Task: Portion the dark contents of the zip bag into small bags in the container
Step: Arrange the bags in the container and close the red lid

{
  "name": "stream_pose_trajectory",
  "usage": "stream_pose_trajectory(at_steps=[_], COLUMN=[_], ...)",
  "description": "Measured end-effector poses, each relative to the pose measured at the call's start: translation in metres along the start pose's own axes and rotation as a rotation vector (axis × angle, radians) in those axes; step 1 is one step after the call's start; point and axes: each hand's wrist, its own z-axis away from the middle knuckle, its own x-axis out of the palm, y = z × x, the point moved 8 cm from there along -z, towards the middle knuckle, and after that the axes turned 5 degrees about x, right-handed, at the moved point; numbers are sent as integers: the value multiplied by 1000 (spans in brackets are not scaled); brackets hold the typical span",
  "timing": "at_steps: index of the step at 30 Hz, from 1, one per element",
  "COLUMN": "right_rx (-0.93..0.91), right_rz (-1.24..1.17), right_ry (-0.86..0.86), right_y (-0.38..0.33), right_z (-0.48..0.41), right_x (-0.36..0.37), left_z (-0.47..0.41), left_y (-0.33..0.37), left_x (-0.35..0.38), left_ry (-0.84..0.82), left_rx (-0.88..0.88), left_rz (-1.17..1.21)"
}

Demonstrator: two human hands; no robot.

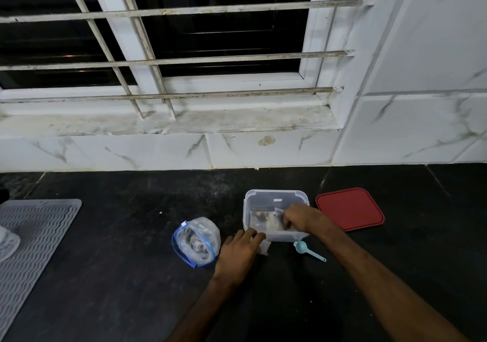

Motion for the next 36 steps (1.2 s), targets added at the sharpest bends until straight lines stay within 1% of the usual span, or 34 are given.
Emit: stream_pose_trajectory(at_steps=[1, 3, 5, 6, 7, 9, 11, 12, 13, 16, 18, 20, 23, 25, 27, 28, 30, 31, 33, 34, 35, 36], right_rx=[-14, -45, -148, -212, -264, -326, -351, -357, -374, -342, -322, -288, -237, -220, -162, -123, -95, -116, -160, -187, -206, -220], right_rz=[-7, -9, -27, -84, -168, -327, -396, -397, -369, -145, -96, -64, -3, 120, 215, 159, -44, -121, -209, -227, -249, -313], right_ry=[16, 118, 263, 314, 320, 245, 170, 169, 208, 391, 477, 559, 635, 626, 510, 401, 204, 164, 196, 256, 357, 493], right_y=[-2, -7, -18, -26, -35, -48, -57, -60, -62, -63, -63, -60, -57, -59, -57, -52, -45, -42, -37, -34, -27, -17], right_z=[4, 14, 28, 36, 44, 55, 66, 70, 75, 82, 82, 78, 67, 57, 39, 28, 14, 10, 11, 14, 20, 30], right_x=[-3, -15, -31, -38, -42, -43, -44, -48, -55, -78, -89, -98, -101, -89, -60, -41, -8, 2, 2, -5, -14, -25], left_z=[1, 0, -2, -3, -4, -8, -15, -19, -22, -30, -36, -38, -32, -29, -25, -23, -18, -17, -16, -17, -19, -22], left_y=[1, 1, 1, 2, 3, 2, 1, 1, 0, -6, -7, -11, -34, -48, -58, -60, -63, -61, -57, -55, -53, -51], left_x=[3, 3, -3, -8, -16, -38, -58, -66, -73, -92, -104, -116, -118, -107, -92, -85, -72, -67, -61, -59, -57, -55], left_ry=[-25, -43, -18, 6, 40, 135, 214, 237, 254, 323, 376, 462, 557, 550, 527, 514, 476, 455, 437, 435, 426, 410], left_rx=[9, 17, 24, 23, 12, -28, -67, -76, -83, -156, -149, -151, -255, -324, -368, -382, -397, -395, -380, -370, -362, -357], left_rz=[-26, -53, -45, -23, 12, 101, 158, 169, 177, 227, 265, 330, 482, 557, 605, 613, 620, 621, 610, 609, 610, 607])
